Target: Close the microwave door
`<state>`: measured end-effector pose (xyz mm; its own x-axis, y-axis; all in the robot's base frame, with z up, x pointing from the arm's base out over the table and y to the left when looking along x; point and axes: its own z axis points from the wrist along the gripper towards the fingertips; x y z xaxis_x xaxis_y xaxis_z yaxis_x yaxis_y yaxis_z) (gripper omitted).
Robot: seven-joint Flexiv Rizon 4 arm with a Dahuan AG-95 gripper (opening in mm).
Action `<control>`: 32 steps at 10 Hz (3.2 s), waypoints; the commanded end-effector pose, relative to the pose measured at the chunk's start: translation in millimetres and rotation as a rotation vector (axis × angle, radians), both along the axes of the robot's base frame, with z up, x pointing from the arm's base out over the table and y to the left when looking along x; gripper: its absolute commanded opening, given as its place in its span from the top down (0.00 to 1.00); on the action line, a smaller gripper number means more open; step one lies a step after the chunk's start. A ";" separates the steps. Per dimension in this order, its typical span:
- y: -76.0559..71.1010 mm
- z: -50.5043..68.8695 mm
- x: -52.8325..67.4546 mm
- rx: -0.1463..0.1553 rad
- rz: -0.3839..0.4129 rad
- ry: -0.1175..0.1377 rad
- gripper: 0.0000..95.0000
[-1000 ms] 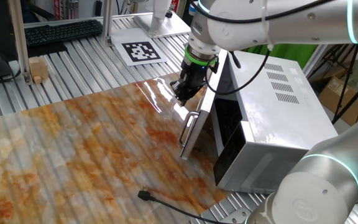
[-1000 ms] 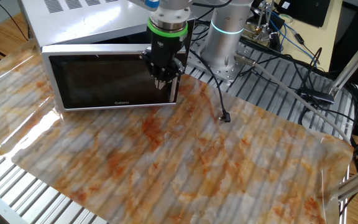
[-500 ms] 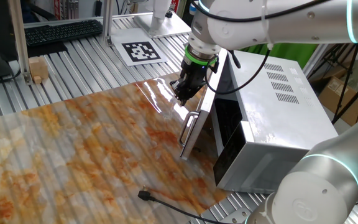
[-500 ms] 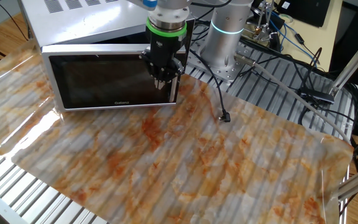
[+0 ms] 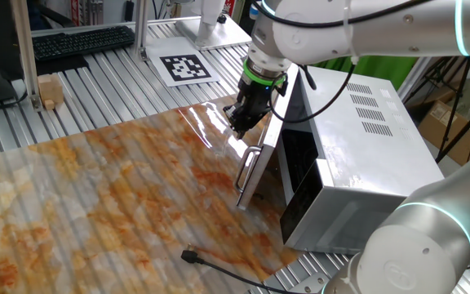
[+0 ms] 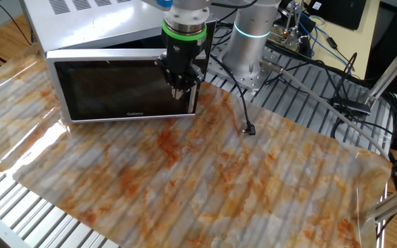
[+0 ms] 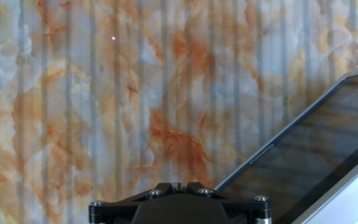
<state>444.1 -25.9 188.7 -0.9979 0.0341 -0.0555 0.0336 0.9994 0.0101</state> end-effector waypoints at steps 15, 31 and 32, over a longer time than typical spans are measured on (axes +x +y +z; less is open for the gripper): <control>-2.7 3.8 -17.0 -0.053 -0.141 0.057 1.00; -58.7 8.0 -69.6 -0.058 -0.037 0.041 1.00; -61.8 8.5 -71.1 -0.058 -0.031 0.040 1.00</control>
